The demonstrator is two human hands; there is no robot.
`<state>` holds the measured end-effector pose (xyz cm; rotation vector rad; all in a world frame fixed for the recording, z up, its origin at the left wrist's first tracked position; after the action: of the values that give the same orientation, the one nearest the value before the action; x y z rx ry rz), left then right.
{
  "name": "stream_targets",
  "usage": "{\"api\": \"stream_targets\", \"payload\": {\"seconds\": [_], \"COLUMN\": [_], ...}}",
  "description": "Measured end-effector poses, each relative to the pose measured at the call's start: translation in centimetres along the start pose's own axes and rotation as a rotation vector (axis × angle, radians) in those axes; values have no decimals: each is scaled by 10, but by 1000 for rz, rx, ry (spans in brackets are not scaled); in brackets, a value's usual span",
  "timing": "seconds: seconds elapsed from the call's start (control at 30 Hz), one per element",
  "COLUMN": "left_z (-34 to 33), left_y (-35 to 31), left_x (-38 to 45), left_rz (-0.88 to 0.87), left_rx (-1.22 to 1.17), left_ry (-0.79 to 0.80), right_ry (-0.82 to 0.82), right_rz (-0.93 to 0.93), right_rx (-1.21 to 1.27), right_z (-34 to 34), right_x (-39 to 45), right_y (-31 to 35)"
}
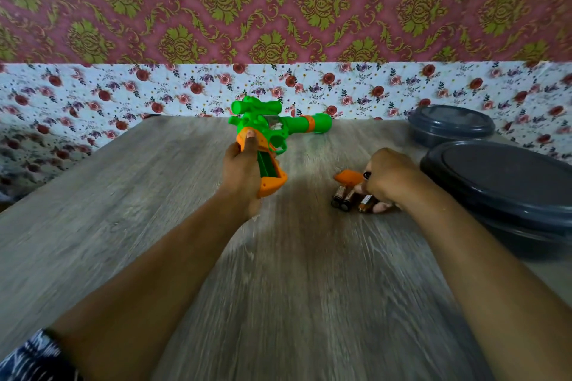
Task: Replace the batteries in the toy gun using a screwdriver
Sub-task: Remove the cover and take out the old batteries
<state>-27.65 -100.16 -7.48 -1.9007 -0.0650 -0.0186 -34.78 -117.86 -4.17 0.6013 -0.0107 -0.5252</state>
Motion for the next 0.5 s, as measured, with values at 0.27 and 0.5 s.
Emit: {"api": "stream_targets", "payload": {"seconds": [0.27, 0.5], "left_z": [5, 13], "left_y": [6, 1], "left_x": [8, 12], "left_rz": [-37, -253], "left_rx": [334, 831], "left_ry": [-27, 7], "right_ry": [20, 0], "right_rz": [26, 86], "right_rx": [30, -34], "right_z": [0, -1], "right_x": [2, 0], "right_y": [0, 0]}}
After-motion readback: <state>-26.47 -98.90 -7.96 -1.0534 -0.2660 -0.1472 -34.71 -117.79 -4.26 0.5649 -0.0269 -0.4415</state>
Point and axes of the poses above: each hand's wrist, its own x-axis towards the middle knuckle, its own z-axis out of the back of the hand, y = z × x, the point moved 1 cm from there along x, towards the middle knuckle, and after that the axes turned 3 degrees about -z, right-handed, at the moved point
